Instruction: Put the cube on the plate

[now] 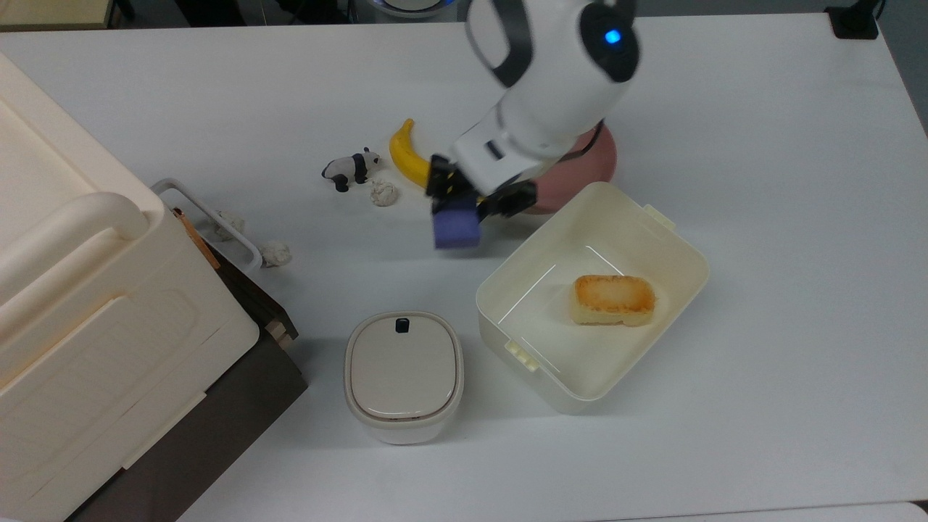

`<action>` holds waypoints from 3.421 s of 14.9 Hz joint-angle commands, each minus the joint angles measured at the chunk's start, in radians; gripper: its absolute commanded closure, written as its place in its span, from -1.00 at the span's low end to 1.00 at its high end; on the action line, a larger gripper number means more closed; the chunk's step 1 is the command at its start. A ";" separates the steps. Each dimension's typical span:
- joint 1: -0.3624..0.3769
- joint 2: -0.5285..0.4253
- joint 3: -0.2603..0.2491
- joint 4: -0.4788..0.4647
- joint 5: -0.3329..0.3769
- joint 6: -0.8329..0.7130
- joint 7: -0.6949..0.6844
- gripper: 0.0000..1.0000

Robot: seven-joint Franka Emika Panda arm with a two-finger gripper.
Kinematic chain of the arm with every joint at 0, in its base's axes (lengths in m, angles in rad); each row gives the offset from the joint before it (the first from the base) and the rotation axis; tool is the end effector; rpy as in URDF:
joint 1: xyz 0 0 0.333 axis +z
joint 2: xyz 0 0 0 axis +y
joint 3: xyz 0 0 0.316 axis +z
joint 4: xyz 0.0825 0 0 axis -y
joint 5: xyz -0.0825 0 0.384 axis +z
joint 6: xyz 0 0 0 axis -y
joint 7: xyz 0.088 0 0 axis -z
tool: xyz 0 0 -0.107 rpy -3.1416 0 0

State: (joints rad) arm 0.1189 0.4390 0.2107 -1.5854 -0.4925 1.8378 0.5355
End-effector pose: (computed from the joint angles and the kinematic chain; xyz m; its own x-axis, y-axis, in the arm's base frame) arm 0.6420 0.1616 0.3790 0.9991 -0.0417 0.0105 -0.0425 -0.9169 0.3970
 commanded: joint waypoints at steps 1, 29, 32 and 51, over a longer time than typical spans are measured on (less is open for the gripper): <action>0.001 -0.069 0.105 -0.061 -0.008 -0.139 0.014 0.19; -0.100 -0.298 0.181 -0.051 0.192 -0.348 0.064 -1.00; -0.101 -0.380 0.054 -0.022 0.271 -0.347 -0.024 -1.00; -0.093 -0.523 -0.363 -0.027 0.534 -0.115 -0.488 -1.00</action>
State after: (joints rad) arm 0.0098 -0.0709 -0.1438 -1.5790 0.0250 1.6969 0.0677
